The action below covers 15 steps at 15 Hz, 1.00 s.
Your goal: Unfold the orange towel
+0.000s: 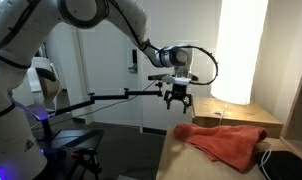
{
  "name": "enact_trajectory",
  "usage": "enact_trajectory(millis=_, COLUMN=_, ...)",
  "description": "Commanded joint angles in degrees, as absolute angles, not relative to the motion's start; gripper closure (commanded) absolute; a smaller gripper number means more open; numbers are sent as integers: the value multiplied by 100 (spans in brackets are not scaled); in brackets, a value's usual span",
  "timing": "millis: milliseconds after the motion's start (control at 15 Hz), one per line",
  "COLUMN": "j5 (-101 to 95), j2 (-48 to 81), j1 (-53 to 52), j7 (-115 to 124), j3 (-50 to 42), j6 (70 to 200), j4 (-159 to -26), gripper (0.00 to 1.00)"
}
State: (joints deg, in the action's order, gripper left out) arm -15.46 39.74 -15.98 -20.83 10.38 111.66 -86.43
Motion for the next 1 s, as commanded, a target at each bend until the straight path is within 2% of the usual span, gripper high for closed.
enact_trajectory(millis=0, j5=-1541, j2=3460, j1=-1454, j7=-2003, j3=1054, j6=11367, j4=-9473, gripper=0)
enact_trajectory(millis=267, j5=-1524, j2=3329, j1=-1366, j7=-2013, j3=1077, j6=11473, j4=-9772, gripper=0)
enact_trajectory(millis=333, j5=-1555, j2=3661, j1=-1429, j7=-2072, j3=1062, j6=11224, j4=-9332, gripper=0)
enact_trajectory(millis=933, j5=-1535, j2=3732, j1=-1453, j7=-2045, j3=1088, j6=11276, j4=-9279, gripper=0)
